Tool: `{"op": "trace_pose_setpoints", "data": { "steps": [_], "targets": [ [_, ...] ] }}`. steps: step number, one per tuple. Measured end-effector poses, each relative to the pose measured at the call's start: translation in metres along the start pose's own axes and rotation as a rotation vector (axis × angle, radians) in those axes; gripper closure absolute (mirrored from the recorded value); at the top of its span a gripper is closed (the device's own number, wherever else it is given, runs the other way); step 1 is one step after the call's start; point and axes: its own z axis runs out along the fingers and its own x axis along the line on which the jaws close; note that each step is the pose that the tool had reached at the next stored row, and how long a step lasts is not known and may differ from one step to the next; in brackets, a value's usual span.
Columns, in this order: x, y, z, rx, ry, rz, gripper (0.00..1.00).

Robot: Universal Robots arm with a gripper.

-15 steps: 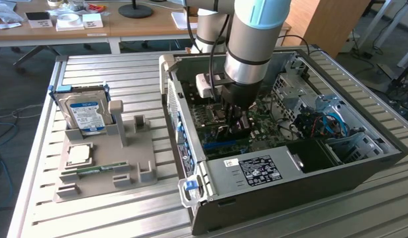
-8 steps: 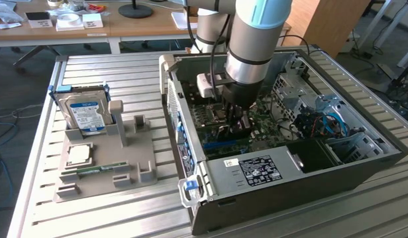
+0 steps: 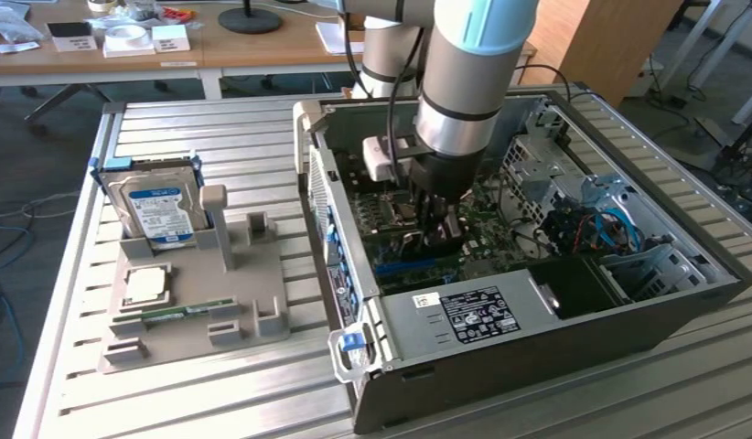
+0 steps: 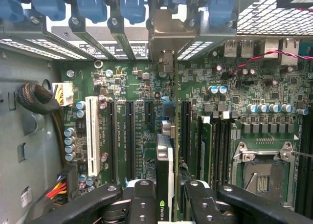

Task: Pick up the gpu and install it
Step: 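Insert the gpu into the slot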

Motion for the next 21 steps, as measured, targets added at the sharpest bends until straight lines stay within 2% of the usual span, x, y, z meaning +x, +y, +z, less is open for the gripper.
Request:
{"op": "trace_pose_setpoints", "data": {
  "steps": [15,17,21],
  "targets": [
    [0.0002,0.0014,0.0029,0.0004,-0.0001,0.000,0.73],
    [0.0003,0.0015,0.0034,0.0019,0.0001,0.000,0.73],
    [0.0002,0.0026,0.0037,0.0090,-0.0002,0.000,0.73]
  ]
}}
